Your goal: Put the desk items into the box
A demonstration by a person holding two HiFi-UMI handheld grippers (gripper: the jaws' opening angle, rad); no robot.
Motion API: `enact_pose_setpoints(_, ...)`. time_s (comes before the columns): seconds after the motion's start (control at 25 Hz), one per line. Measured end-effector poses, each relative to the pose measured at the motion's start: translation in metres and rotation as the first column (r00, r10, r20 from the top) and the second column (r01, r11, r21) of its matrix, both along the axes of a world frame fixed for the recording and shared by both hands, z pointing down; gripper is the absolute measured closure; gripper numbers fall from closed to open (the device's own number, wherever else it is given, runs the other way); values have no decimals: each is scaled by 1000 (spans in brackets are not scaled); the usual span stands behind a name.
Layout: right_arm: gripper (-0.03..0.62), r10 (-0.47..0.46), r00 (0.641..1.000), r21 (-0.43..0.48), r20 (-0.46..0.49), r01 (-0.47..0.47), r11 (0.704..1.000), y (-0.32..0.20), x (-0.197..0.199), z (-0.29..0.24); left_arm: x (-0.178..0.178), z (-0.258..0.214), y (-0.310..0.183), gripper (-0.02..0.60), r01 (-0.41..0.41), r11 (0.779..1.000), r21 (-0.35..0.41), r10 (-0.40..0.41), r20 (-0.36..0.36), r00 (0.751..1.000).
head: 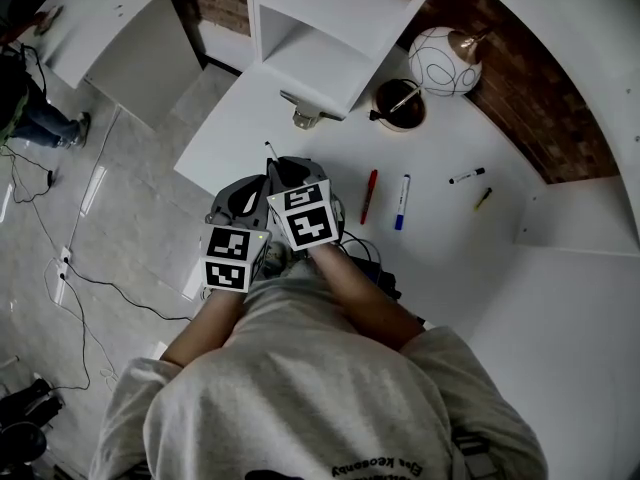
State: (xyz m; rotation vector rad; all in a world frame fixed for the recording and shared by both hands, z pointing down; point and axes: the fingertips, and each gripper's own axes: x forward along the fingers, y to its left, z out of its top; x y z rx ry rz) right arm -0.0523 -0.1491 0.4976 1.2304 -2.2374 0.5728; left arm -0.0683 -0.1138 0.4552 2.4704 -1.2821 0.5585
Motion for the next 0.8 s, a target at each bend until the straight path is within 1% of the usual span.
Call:
enact_pose_setpoints(0.16, 545, -12, 999, -60, 30, 14, 998, -1, -1, 3, 0, 1, -1, 577, 5, 1000, -6, -5, 0, 1000)
enact_pose_setpoints(0.32, 545, -31, 999, -112, 30, 34, 993, -2, -2, 8, -1, 3, -2, 577, 10, 1000, -12, -10, -1, 1000)
enact_pose_setpoints(0.48, 545, -38, 998, -130, 43, 43, 991, -2, -2, 9, -1, 4, -3, 577, 13, 1000, -18, -13, -1, 1000)
enact_pose_setpoints(0.6, 543, -25, 996, -91, 80, 33, 995, -3, 0, 2, -1, 3, -4, 577, 15, 1000, -18, -15, -5, 1000)
enact_pose_setpoints(0.72, 543, -6, 990, 14, 140, 4, 1000, -6, 5, -12, 1, 0, -5, 577, 15, 1000, -7, -15, -14, 1000)
enact_pose_setpoints(0.8, 543, -3, 984, 95, 178, -14, 995, -4, 8, -20, 2, -2, -4, 577, 11, 1000, 5, -11, -19, 1000)
